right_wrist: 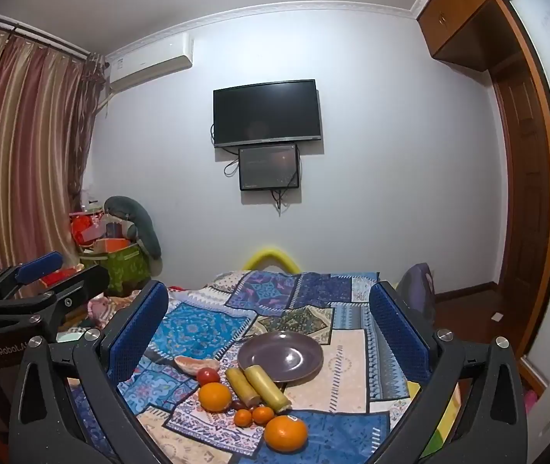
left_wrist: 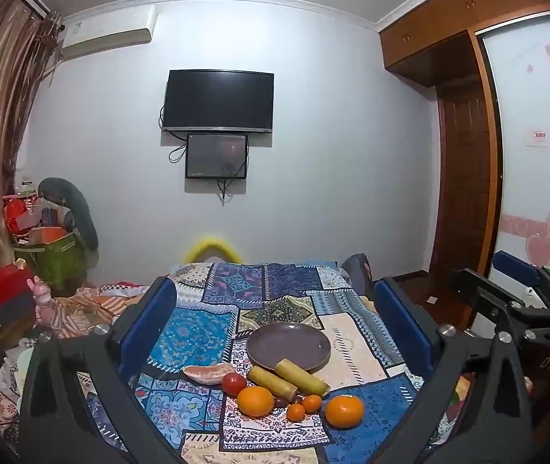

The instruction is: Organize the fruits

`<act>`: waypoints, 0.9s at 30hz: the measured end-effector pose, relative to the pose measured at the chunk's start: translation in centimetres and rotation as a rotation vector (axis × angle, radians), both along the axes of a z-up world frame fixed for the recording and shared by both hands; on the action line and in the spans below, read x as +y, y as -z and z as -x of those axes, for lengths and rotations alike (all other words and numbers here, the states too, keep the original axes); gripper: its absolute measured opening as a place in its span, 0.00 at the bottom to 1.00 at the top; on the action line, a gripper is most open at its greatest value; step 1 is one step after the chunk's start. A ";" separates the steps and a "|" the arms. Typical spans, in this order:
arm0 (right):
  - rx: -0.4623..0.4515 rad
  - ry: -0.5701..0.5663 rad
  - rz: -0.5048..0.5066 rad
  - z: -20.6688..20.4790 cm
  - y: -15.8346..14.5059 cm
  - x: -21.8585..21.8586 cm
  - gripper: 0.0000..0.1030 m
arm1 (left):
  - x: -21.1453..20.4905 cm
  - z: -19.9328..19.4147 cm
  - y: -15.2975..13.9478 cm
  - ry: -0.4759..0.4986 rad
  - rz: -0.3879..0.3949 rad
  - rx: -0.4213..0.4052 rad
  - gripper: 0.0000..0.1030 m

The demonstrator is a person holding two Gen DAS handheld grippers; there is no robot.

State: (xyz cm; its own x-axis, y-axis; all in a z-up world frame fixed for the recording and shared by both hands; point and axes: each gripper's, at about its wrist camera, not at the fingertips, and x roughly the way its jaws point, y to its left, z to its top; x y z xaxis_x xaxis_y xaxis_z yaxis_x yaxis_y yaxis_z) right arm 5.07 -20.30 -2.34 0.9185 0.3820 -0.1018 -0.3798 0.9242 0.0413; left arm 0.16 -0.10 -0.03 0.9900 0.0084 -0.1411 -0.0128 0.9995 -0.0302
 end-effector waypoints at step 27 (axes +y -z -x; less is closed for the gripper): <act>0.010 0.010 -0.009 0.0 -0.1 -0.3 1.00 | 0.4 -0.1 0.2 0.002 0.000 0.000 1.00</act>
